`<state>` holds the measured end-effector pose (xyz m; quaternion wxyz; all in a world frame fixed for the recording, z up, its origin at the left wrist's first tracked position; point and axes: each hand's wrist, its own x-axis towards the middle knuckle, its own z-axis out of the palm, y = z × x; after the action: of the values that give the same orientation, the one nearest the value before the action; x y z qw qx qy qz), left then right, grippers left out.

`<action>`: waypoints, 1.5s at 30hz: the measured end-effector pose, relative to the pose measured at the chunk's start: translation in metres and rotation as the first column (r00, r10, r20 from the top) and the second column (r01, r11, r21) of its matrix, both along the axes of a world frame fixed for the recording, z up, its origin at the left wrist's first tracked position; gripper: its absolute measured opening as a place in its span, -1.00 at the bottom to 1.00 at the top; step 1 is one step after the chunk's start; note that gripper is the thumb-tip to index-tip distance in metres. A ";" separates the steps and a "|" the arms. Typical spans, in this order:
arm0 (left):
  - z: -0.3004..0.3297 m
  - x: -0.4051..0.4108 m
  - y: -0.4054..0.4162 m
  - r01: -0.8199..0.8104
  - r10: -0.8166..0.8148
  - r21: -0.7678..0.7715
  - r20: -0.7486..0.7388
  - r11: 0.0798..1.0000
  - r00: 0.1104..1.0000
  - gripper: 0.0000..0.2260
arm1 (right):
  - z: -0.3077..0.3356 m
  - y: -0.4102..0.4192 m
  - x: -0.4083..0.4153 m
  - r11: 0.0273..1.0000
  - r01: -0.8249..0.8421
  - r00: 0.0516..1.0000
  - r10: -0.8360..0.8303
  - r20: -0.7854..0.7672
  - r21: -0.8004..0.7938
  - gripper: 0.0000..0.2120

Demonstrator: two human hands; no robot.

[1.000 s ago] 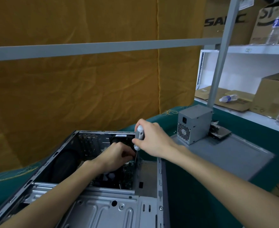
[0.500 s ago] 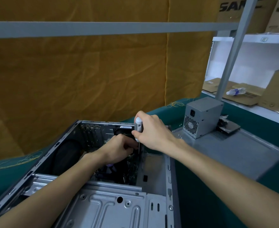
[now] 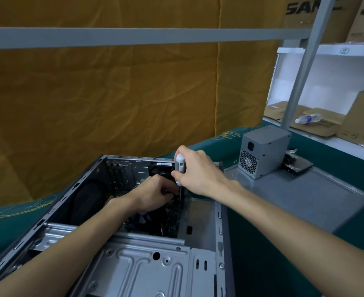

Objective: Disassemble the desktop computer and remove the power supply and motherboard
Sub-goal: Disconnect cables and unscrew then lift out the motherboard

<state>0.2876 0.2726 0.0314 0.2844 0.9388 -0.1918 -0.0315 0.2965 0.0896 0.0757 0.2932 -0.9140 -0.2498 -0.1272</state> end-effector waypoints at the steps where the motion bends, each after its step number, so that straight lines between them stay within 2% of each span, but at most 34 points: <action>1: 0.000 0.000 0.000 0.002 -0.002 0.011 0.000 1.000 1.000 -0.71 | -0.001 0.000 0.000 1.000 0.000 1.000 0.000 -0.001 0.002 -0.74; 10: 0.001 -0.002 0.000 0.004 -0.004 0.036 -0.010 0.999 1.000 -0.73 | 0.002 0.001 0.001 0.999 0.012 1.000 -0.012 0.007 -0.045 -0.72; 14: 0.003 -0.004 -0.001 0.008 -0.007 0.052 -0.018 0.999 1.000 -0.72 | 0.012 0.007 -0.002 0.977 0.069 0.996 -0.054 0.077 -0.200 -0.64; 17: 0.005 -0.005 -0.002 0.006 -0.004 0.067 -0.021 0.998 1.000 -0.73 | 0.020 0.014 -0.003 0.920 0.156 0.976 -0.089 0.197 -0.359 -0.58; 19: 0.006 -0.006 -0.003 -0.011 0.014 0.097 -0.028 0.995 1.000 -0.75 | 0.024 0.018 -0.002 0.896 0.179 0.971 -0.094 0.222 -0.407 -0.59; 22: 0.006 -0.009 -0.002 -0.031 0.039 0.220 -0.032 0.975 0.999 -0.75 | 0.034 0.021 -0.001 0.902 0.106 0.991 -0.063 0.117 -0.419 -0.73; 24: 0.005 -0.010 0.000 -0.016 0.031 0.268 -0.049 0.963 0.998 -0.74 | 0.045 0.019 0.001 0.902 -0.039 0.997 0.009 -0.072 -0.429 -0.87; 26: 0.003 -0.010 0.001 -0.009 0.033 0.299 -0.078 0.954 0.996 -0.72 | 0.057 0.019 0.004 0.891 -0.172 0.961 0.059 -0.269 -0.420 -0.84; 27: 0.003 -0.011 0.002 -0.009 0.038 0.312 -0.088 0.950 0.995 -0.70 | 0.059 0.020 0.006 0.873 -0.201 0.951 0.065 -0.301 -0.445 -0.82; 28: 0.002 -0.011 0.003 -0.011 0.043 0.321 -0.094 0.947 0.995 -0.69 | 0.061 0.021 0.007 0.847 -0.192 0.961 0.061 -0.269 -0.496 -0.81; 30: 0.001 -0.010 0.002 -0.010 0.046 0.339 -0.099 0.941 0.994 -0.69 | 0.058 0.025 0.008 0.775 -0.062 0.997 0.021 -0.072 -0.629 -0.67; 32: 0.001 -0.011 0.001 -0.012 0.050 0.369 -0.094 0.929 0.994 -0.67 | 0.054 0.028 0.009 0.739 0.022 0.996 0.038 0.075 -0.673 -0.68; 34: 0.000 -0.011 0.000 -0.017 0.055 0.382 -0.090 0.924 0.994 -0.65 | 0.057 0.028 0.009 0.752 -0.074 0.997 0.080 -0.020 -0.655 -0.81; 35: 0.000 -0.012 0.000 -0.019 0.057 0.383 -0.090 0.924 0.994 -0.65 | 0.060 0.026 0.010 0.764 -0.149 0.988 0.091 -0.124 -0.628 -0.79; 37: 0.001 -0.013 0.000 -0.021 0.059 0.385 -0.086 0.923 0.995 -0.64 | 0.068 0.023 0.008 0.770 -0.240 0.957 0.086 -0.276 -0.591 -0.62; 39: 0.002 -0.015 -0.001 -0.018 0.057 0.386 -0.089 0.922 0.994 -0.64 | 0.066 0.023 0.004 0.745 -0.176 0.977 0.052 -0.208 -0.643 -0.57; 41: 0.003 -0.016 -0.002 -0.022 0.057 0.382 -0.081 0.924 0.995 -0.65 | 0.060 0.023 0.001 0.695 0.008 1.000 0.001 0.012 -0.719 -0.56; 42: 0.004 -0.016 -0.002 -0.024 0.056 0.372 -0.077 0.928 0.995 -0.65 | 0.057 0.022 0.001 0.700 0.045 0.998 0.000 0.063 -0.713 -0.62; 43: 0.005 -0.016 -0.003 -0.026 0.055 0.350 -0.075 0.937 0.996 -0.66 | 0.055 0.019 0.003 0.727 0.019 0.999 0.012 0.040 -0.687 -0.71; 44: 0.005 -0.014 -0.004 -0.029 0.055 0.315 -0.075 0.949 0.996 -0.67 | 0.055 0.016 0.004 0.762 -0.058 0.998 0.036 -0.047 -0.645 -0.79; 45: 0.005 -0.013 -0.005 -0.028 0.051 0.284 -0.075 0.958 0.996 -0.69 | 0.056 0.012 0.006 0.787 -0.139 0.987 0.058 -0.151 -0.601 -0.78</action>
<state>0.2749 0.2679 0.0367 0.1556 0.9714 -0.1547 -0.0910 0.3026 0.1015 0.1321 0.0042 -0.9514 -0.3061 0.0327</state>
